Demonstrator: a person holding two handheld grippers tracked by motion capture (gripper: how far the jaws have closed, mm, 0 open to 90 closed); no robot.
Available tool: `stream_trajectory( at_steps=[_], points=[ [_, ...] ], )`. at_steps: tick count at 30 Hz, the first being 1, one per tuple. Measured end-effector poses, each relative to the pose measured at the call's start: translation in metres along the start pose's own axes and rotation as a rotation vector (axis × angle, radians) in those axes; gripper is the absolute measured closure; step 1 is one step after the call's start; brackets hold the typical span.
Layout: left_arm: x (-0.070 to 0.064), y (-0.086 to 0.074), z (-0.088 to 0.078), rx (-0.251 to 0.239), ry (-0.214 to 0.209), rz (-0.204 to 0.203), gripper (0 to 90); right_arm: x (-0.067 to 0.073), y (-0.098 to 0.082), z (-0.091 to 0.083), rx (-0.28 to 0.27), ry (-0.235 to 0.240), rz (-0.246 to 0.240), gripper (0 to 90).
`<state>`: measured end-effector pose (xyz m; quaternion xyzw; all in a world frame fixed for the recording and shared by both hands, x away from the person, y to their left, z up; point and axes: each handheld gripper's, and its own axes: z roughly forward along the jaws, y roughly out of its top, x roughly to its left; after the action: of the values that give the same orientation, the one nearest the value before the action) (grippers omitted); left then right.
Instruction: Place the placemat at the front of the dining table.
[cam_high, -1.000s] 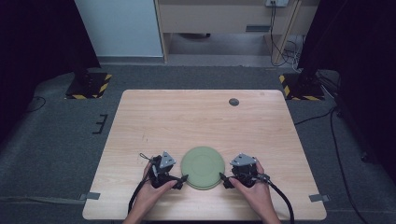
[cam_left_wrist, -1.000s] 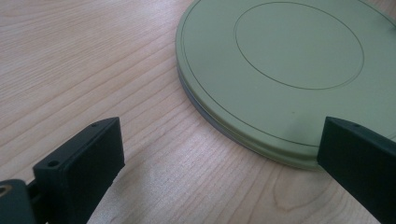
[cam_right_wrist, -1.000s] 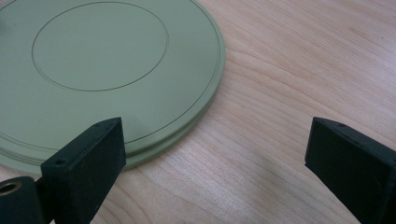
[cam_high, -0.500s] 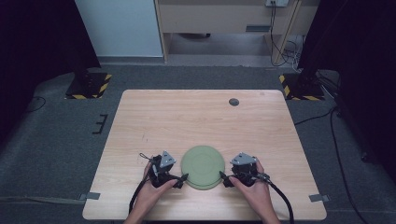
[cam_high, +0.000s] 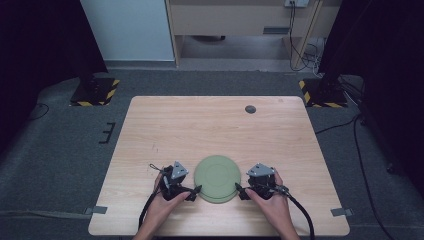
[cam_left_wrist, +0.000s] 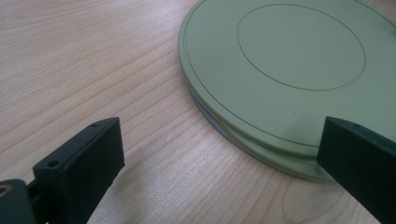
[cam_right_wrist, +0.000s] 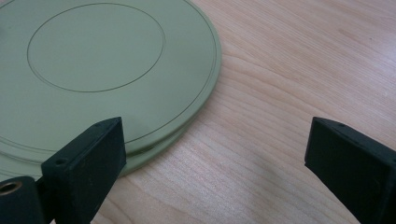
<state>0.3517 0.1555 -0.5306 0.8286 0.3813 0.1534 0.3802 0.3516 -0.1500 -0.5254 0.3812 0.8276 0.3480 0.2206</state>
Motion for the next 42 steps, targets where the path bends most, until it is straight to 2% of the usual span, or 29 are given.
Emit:
stream_trajectory(
  at_steps=[42],
  points=[
    [0.0017,0.0012,0.0028,-0.013,0.025,-0.013,0.0,-0.0012,0.0001,0.0023,-0.009,-0.018,0.014,5.0]
  ],
)
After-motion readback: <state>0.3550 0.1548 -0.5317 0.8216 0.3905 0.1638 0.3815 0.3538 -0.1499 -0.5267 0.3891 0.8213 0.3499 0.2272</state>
